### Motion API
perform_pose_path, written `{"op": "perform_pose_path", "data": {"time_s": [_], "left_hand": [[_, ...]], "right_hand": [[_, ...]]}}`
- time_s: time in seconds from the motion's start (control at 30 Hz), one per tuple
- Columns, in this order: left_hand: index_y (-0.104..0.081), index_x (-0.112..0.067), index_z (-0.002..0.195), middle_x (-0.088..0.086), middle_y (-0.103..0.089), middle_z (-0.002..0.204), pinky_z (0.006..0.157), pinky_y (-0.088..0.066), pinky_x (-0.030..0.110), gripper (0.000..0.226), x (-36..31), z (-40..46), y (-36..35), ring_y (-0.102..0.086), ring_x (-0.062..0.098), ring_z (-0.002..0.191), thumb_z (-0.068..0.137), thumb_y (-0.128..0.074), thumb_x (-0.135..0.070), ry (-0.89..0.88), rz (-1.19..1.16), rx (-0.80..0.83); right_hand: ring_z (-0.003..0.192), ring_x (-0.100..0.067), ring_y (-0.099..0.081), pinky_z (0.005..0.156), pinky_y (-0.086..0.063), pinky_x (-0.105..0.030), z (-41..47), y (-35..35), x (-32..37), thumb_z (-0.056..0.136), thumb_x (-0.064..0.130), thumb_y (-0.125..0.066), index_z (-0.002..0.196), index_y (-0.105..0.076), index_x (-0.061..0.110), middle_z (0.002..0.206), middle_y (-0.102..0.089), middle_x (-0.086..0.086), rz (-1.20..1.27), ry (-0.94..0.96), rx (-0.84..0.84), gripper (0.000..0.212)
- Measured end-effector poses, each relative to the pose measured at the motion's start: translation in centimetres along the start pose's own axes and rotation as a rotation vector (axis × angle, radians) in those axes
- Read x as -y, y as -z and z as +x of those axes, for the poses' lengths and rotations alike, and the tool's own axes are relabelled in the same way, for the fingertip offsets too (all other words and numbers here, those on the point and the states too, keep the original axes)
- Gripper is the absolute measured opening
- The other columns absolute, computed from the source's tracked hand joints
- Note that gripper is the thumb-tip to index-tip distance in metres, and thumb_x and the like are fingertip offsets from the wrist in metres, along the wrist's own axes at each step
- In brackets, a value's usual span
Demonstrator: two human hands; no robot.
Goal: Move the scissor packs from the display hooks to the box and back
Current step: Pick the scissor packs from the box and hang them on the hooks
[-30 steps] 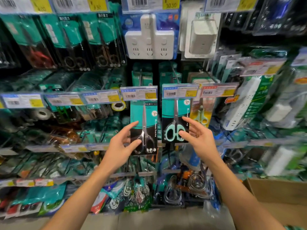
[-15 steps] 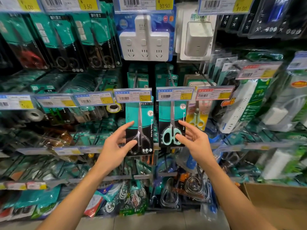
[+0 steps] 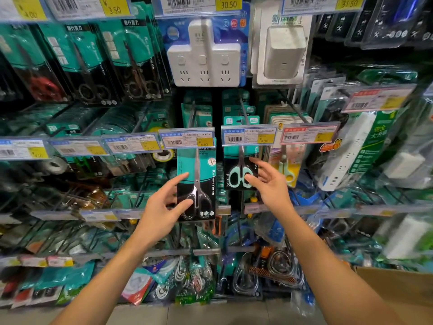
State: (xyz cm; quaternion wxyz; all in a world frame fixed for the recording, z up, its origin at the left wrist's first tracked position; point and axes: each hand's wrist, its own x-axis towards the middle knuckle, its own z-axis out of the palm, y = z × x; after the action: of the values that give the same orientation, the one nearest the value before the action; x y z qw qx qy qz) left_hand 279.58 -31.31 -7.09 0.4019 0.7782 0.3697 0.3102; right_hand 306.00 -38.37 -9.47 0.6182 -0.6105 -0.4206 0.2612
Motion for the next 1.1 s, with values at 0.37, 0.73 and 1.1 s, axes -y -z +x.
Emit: {"op": "perform_pose_path", "data": {"time_s": [0.37,0.73,1.1], "left_hand": [[-0.045,-0.044,0.135,-0.018,-0.043,0.137,0.099,-0.038,0.023,0.056,0.4,1.0,-0.1,-0.041,0.008,0.125,0.090,-0.067,-0.018,0.010,0.004,-0.012],[-0.045,-0.044,0.137,-0.006,-0.046,0.146,0.107,-0.038,0.029,0.056,1.2,0.9,-0.7,-0.041,0.010,0.128,0.091,-0.066,-0.019,0.022,-0.013,0.016],[-0.047,-0.048,0.132,-0.009,-0.051,0.135,0.090,-0.037,0.009,0.056,1.8,0.5,-2.0,-0.043,0.004,0.124,0.089,-0.069,-0.021,0.046,-0.101,-0.019]], "right_hand": [[0.093,0.004,-0.061,0.076,-0.053,-0.013,4.3,-1.5,-0.5,0.092,0.006,-0.062,0.128,-0.058,0.023,0.105,-0.064,0.011,-0.012,-0.046,-0.101,0.040],[0.114,-0.011,-0.056,0.097,-0.048,-0.027,3.6,-1.9,-2.3,0.090,0.014,-0.066,0.126,-0.057,0.023,0.123,-0.062,0.002,-0.015,-0.171,-0.091,0.038],[0.101,-0.006,-0.066,0.084,-0.055,-0.021,-4.5,-5.9,1.4,0.087,0.019,-0.071,0.114,-0.064,0.024,0.115,-0.067,0.006,0.087,-0.105,0.151,0.029]]}}
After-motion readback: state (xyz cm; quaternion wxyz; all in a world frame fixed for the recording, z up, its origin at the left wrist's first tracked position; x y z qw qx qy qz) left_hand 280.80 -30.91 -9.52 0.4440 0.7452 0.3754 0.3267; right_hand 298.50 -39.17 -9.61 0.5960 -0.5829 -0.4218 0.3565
